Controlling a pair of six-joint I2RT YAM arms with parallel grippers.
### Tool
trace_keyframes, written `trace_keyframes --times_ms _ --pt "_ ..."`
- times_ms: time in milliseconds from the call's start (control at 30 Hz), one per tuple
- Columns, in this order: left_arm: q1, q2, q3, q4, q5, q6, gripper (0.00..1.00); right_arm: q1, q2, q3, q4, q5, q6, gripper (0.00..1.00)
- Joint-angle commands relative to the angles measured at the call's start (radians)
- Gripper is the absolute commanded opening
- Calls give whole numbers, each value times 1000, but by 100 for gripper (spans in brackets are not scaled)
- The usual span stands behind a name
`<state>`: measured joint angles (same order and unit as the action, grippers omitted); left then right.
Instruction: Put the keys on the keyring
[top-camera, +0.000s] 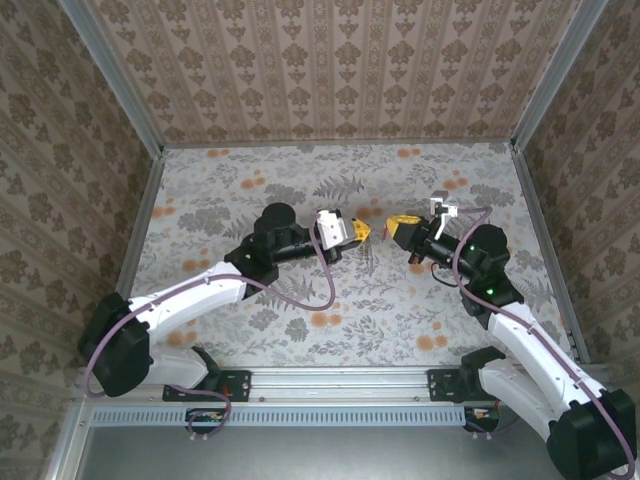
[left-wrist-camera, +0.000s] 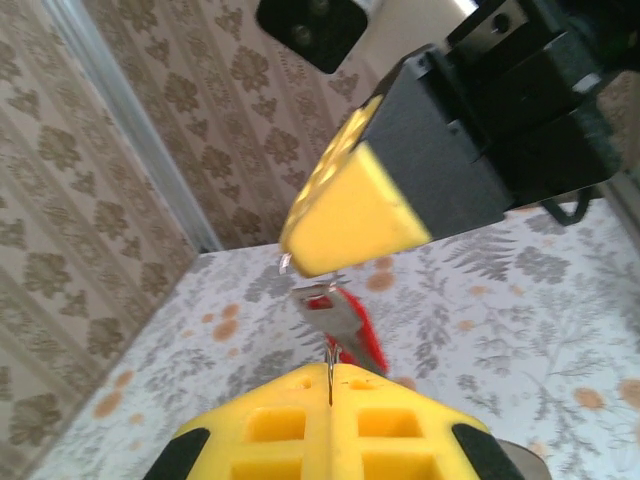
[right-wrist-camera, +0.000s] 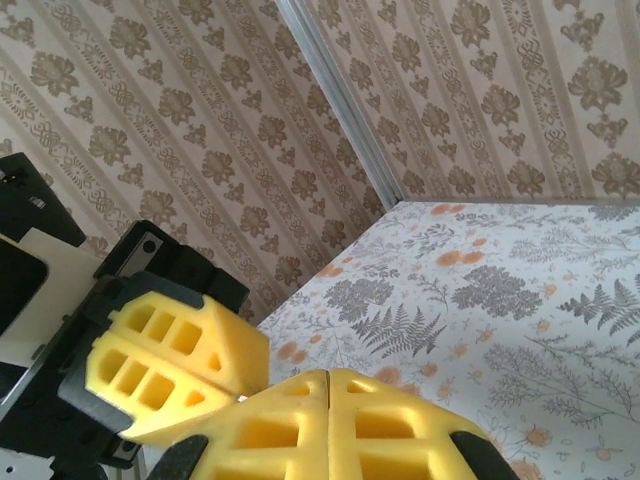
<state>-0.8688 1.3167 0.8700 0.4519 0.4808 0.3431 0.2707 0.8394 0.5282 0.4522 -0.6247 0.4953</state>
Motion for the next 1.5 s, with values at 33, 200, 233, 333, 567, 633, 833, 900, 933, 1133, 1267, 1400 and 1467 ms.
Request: trace_keyframes --times_ms 33,200,233,333,567,633,833,900,933,1133,1267,1400,1467 --pt "0 -44 -27 103 -80 63 0 14 -38 -5 -33 -27 -49 0" --pt "14 -56 -42 120 -66 16 0 34 -55 -1 -60 -20 -65 0" --pt "24 -56 -42 123 -50 -12 0 39 -54 3 -63 -17 -68 0" --pt "70 -56 -39 130 25 -130 0 60 -55 13 -68 -6 -80 0" --pt "149 -39 -34 196 229 -353 0 102 -45 41 -72 43 -119 0" --pt "150 -36 -30 189 262 -375 0 115 -36 52 -63 59 -126 0" --pt "149 -24 -20 191 336 -433 0 141 -4 84 -31 97 -147 0" --pt "148 -19 -17 193 342 -445 0 147 3 95 -28 98 -154 0" --pt "147 -16 -16 195 347 -449 0 150 10 100 -26 98 -157 0" --pt "139 -7 -10 194 350 -452 0 172 33 120 -13 99 -164 0" --pt "133 -6 -3 182 349 -445 0 185 46 133 -10 98 -171 0" --pt "127 -3 1 177 346 -439 0 198 57 143 -12 98 -179 0" --pt "125 -2 3 176 343 -437 0 202 64 144 -12 98 -178 0"
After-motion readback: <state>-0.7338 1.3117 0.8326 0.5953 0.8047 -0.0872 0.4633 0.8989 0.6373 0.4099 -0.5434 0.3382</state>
